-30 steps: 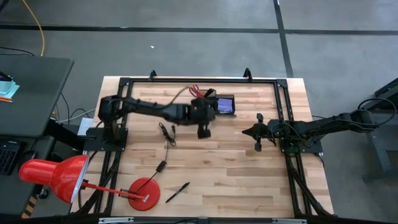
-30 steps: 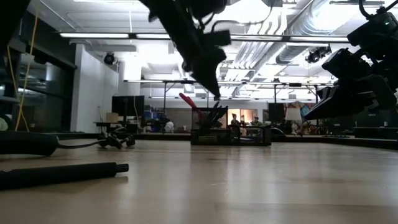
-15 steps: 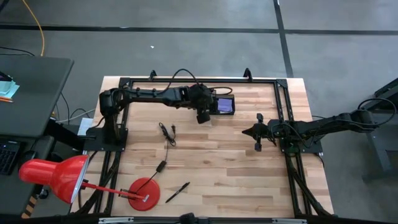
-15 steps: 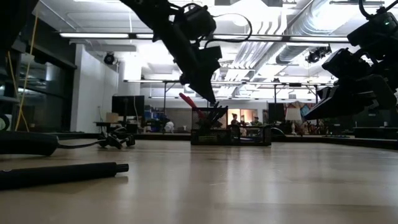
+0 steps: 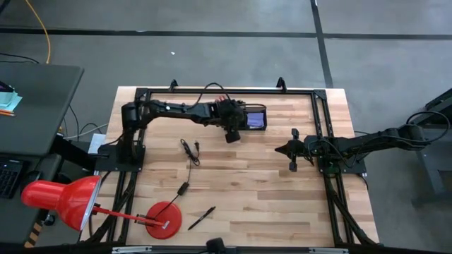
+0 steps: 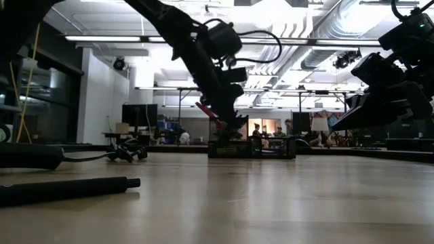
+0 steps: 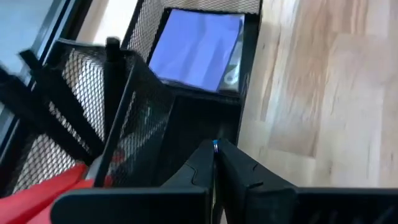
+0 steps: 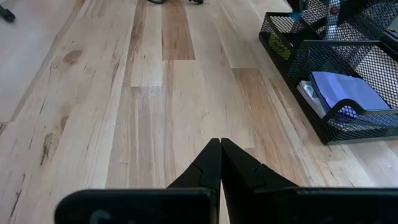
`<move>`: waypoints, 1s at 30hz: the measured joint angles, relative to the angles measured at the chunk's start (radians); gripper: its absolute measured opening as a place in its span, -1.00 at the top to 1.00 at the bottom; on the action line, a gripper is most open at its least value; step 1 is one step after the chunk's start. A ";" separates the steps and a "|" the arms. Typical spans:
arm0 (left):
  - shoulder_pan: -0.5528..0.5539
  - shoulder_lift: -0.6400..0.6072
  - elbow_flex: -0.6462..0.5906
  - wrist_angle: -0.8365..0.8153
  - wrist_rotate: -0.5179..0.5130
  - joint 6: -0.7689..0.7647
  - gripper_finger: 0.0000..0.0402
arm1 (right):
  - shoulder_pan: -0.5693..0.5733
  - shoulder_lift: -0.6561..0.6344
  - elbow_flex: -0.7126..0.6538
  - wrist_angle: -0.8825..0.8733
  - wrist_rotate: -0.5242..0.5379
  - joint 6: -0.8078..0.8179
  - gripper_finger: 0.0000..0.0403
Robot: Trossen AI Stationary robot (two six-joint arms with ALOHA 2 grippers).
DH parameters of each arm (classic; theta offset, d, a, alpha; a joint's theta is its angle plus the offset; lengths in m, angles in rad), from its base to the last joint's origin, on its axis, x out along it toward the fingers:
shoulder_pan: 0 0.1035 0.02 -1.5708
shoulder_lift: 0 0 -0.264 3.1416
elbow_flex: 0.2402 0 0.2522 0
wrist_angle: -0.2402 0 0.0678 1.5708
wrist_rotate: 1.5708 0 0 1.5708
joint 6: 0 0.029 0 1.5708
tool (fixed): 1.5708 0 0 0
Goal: Pick and place office supplies into organizer
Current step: Put the blue binder clip into the mesh desk organizer
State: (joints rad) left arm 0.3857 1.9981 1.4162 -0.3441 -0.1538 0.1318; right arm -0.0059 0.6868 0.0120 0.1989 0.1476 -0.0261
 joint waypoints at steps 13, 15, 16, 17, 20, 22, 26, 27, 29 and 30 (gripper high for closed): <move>0.027 0.028 0.003 0.040 0.014 -0.005 1.00 | 0.000 0.000 0.000 -0.003 0.000 0.000 1.00; 0.026 0.030 0.003 0.040 0.015 -0.005 1.00 | 0.000 0.000 0.000 -0.003 0.000 0.000 1.00; 0.023 0.030 0.004 0.035 0.018 -0.005 1.00 | 0.000 0.000 0.000 -0.003 0.000 0.000 1.00; 0.018 0.030 0.005 0.031 0.021 -0.005 1.00 | 0.000 0.000 0.000 -0.003 0.000 0.000 1.00; 0.012 0.030 0.005 0.021 0.022 -0.008 1.00 | 0.000 0.000 0.000 -0.003 0.000 0.000 1.00; 0.005 0.030 0.005 0.018 0.022 -0.014 1.00 | 0.000 0.000 0.000 -0.003 0.000 0.000 1.00; -0.009 0.030 0.005 0.007 0.041 -0.016 1.00 | 0.000 0.000 0.000 -0.003 0.000 0.000 1.00; -0.011 0.030 0.005 -0.002 0.043 -0.016 1.00 | 0.000 0.000 0.000 -0.003 0.000 0.000 1.00; -0.019 0.030 0.005 -0.015 0.027 -0.018 1.00 | 0.000 0.000 0.000 -0.003 -0.001 0.000 1.00; -0.022 0.030 0.005 -0.018 0.007 -0.025 1.00 | 0.000 0.000 0.000 -0.003 0.000 0.000 1.00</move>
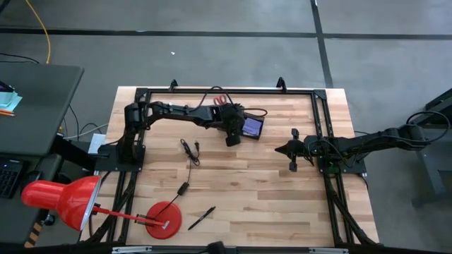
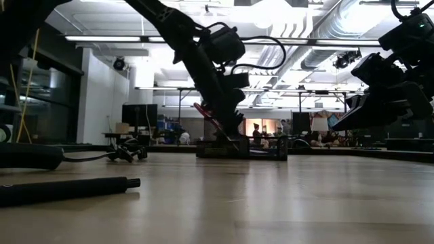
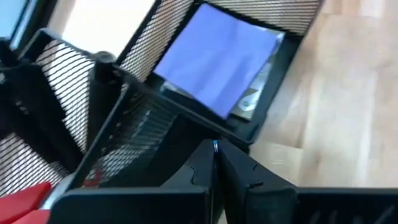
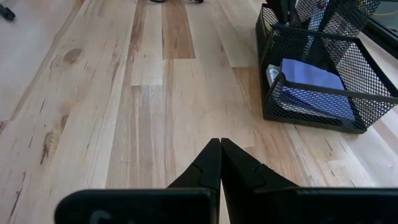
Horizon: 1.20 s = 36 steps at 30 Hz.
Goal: Pick and place office supplies into organizer
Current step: Put the blue binder clip into the mesh desk organizer, then put the black pen into the mesh desk organizer
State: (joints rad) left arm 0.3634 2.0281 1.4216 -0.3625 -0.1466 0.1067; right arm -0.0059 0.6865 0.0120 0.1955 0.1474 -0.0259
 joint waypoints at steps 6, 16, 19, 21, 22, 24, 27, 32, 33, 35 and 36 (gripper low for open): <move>-0.004 0.000 0.000 -0.004 -0.045 -0.009 1.00 | 0.000 0.000 0.000 0.000 0.000 0.000 1.00; -0.004 0.000 0.000 -0.007 -0.057 -0.035 0.70 | 0.000 0.000 0.000 0.000 0.000 0.000 1.00; -0.004 0.000 0.000 -0.008 -0.074 -0.043 0.53 | 0.000 0.000 0.000 0.000 0.000 0.000 1.00; -0.004 0.000 0.000 -0.009 -0.074 -0.043 0.44 | 0.000 0.000 0.000 0.000 0.000 0.000 1.00; -0.004 -0.001 0.000 -0.016 -0.074 -0.043 0.41 | 0.000 0.000 0.000 0.000 0.000 0.000 1.00; -0.006 -0.014 0.000 -0.043 -0.081 -0.044 0.38 | 0.000 0.000 0.000 0.000 0.000 0.000 1.00; -0.012 -0.043 0.000 -0.071 -0.109 -0.068 0.39 | 0.000 0.000 0.000 0.000 0.000 0.000 1.00; -0.048 -0.134 0.000 -0.124 -0.188 -0.116 0.48 | 0.000 0.000 0.000 0.000 0.000 0.000 1.00; -0.060 -0.155 0.001 -0.131 -0.195 -0.130 0.49 | 0.000 0.000 0.000 0.000 0.000 0.000 1.00; -0.084 -0.198 0.002 -0.175 -0.183 -0.160 0.52 | 0.000 0.000 0.000 0.000 0.000 0.000 1.00; -0.097 -0.218 0.002 -0.206 -0.175 -0.178 0.53 | 0.000 0.000 0.000 0.000 0.000 0.000 1.00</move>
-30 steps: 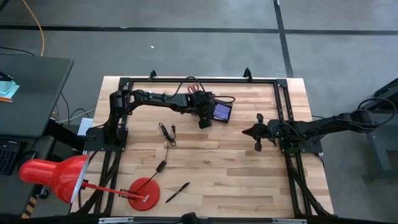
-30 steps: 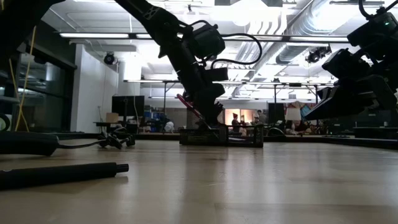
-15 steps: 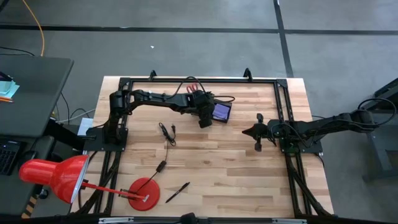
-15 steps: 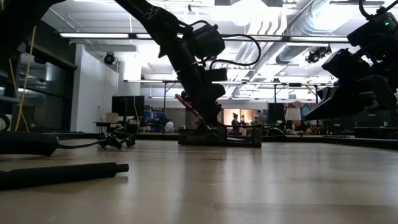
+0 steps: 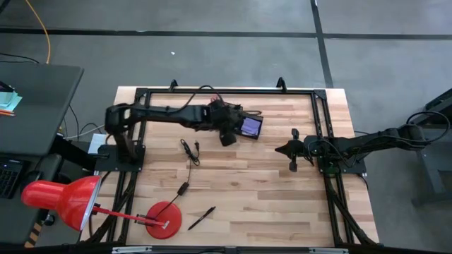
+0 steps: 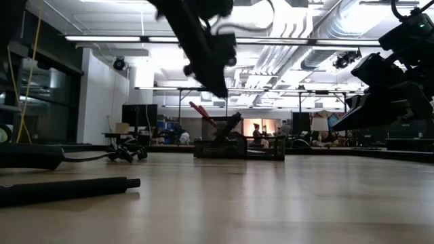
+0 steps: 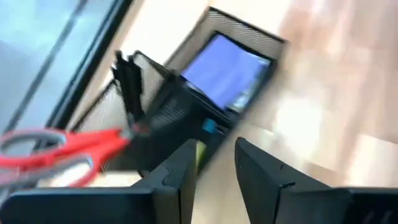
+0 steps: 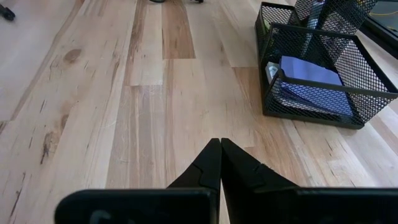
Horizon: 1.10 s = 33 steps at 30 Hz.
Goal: Pick and place office supplies into organizer
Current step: Put the black pen into the mesh desk organizer
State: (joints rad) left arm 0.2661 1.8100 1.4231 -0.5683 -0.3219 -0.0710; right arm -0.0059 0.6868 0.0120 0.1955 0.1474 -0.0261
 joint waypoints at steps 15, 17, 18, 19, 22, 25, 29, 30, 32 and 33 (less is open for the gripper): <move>-0.254 -0.123 0.000 -0.318 0.084 -0.518 0.62 | 0.000 0.000 0.000 -0.012 0.000 0.000 1.00; -0.292 -0.123 0.000 -0.314 0.155 -0.562 0.63 | 0.000 0.000 0.000 -0.012 0.000 0.000 1.00; -0.312 -0.123 0.000 -0.309 0.170 -0.563 0.63 | 0.000 0.000 0.000 -0.012 0.000 0.000 1.00; -0.333 -0.123 0.000 -0.301 0.171 -0.558 0.64 | 0.000 0.000 0.000 -0.012 0.000 0.000 1.00; -0.401 -0.123 -0.001 -0.296 0.129 -0.648 0.64 | 0.000 0.000 0.000 -0.012 0.000 0.000 1.00; -0.467 -0.123 -0.001 -0.320 0.042 -0.736 0.64 | 0.000 0.000 0.000 -0.013 0.000 0.000 1.00; -0.542 -0.104 -0.021 -0.357 0.004 -0.852 0.64 | 0.000 0.000 0.000 -0.012 0.000 0.000 1.00; -0.558 -0.102 -0.034 -0.356 0.007 -0.868 0.64 | 0.000 0.000 0.000 -0.012 0.000 0.000 1.00; -0.585 -0.080 -0.050 -0.330 0.016 -0.918 0.64 | 0.000 0.000 0.000 -0.013 0.000 0.000 1.00; -0.598 -0.073 -0.059 -0.347 0.021 -0.948 0.64 | 0.000 0.000 0.000 -0.012 0.000 0.000 1.00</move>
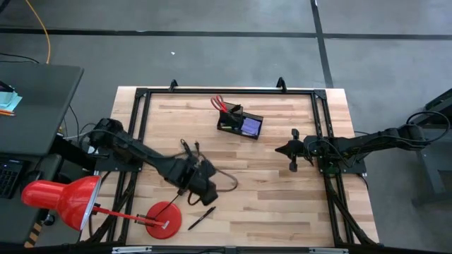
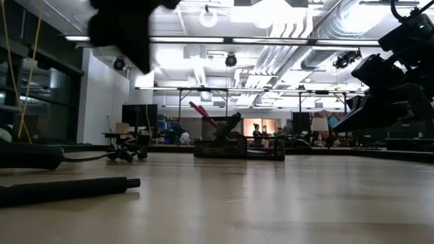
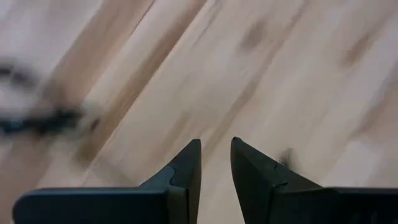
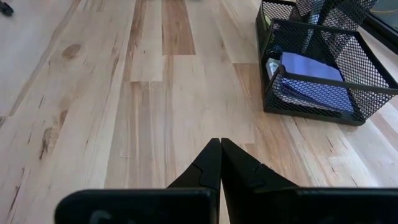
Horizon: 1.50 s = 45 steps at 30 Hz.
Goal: Pick and place office supplies into organizer
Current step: Put the black pen into the mesh desk organizer
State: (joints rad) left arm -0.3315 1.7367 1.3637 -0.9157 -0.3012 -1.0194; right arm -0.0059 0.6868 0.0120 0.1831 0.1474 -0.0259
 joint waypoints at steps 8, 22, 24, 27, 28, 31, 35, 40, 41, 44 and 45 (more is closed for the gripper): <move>-0.092 0.042 -0.025 0.015 0.059 -0.192 0.64 | 0.000 -0.003 0.000 -0.004 0.000 0.000 1.00; -0.135 0.138 -0.027 0.121 0.126 -0.233 0.64 | 0.000 0.008 0.000 -0.001 0.000 0.000 1.00; -0.134 0.156 -0.022 0.181 0.139 -0.234 0.64 | 0.000 -0.001 0.000 -0.025 0.000 0.000 1.00; -0.140 0.165 -0.028 0.159 0.155 -0.234 0.64 | 0.000 0.003 0.000 -0.025 0.000 0.000 1.00; -0.140 0.174 -0.025 0.187 0.158 -0.239 0.64 | 0.000 -0.001 0.000 -0.036 0.000 0.000 1.00; -0.154 0.184 -0.028 0.166 0.162 -0.250 0.64 | 0.000 0.003 0.000 -0.029 0.000 0.000 1.00; -0.170 0.201 -0.023 0.200 0.154 -0.270 0.64 | 0.000 0.002 0.000 -0.038 0.000 0.000 1.00; -0.186 0.216 -0.023 0.221 0.148 -0.296 0.64 | 0.000 -0.001 0.000 -0.053 0.000 0.000 1.00; -0.186 0.221 -0.023 0.239 0.149 -0.295 0.64 | 0.000 0.000 0.000 -0.049 0.000 0.000 1.00; -0.190 0.241 -0.022 0.270 0.170 -0.295 0.64 | 0.000 0.000 0.000 -0.054 0.000 0.000 1.00; -0.194 0.244 -0.023 0.260 0.176 -0.298 0.64 | 0.000 0.000 0.000 -0.052 0.000 0.000 1.00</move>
State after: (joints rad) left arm -0.5259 1.9808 1.3403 -0.6557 -0.1256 -1.3170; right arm -0.0059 0.6868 0.0116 0.1310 0.1474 -0.0261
